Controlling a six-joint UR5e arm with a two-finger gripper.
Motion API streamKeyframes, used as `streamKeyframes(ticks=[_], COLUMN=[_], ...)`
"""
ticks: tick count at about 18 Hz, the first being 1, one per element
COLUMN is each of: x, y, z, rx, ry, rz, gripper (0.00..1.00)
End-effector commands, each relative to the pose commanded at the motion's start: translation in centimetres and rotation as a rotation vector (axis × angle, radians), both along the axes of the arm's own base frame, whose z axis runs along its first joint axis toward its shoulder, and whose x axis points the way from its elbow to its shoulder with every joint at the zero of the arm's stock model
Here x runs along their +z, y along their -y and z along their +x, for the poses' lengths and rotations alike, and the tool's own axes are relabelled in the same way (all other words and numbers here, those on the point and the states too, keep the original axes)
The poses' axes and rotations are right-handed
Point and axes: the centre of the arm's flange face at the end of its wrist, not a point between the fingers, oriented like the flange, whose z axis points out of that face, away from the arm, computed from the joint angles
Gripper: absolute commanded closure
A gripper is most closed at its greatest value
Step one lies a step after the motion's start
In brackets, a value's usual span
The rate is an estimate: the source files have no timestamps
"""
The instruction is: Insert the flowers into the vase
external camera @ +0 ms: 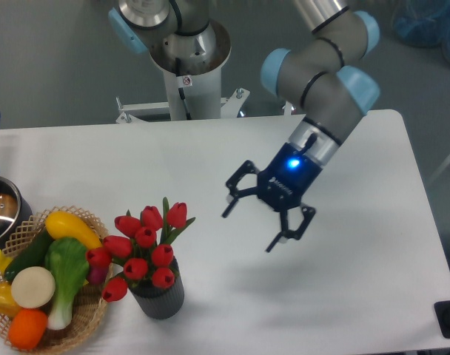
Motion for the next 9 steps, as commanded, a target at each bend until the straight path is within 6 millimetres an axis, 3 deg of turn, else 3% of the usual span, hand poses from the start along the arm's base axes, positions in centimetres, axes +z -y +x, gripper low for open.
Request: streamKeyframes(ticks=[9], x=[0.8], y=[2.5], z=[-1.3], rx=[0.116], ry=[-0.202], rz=[-0.347], gripper=[0.00])
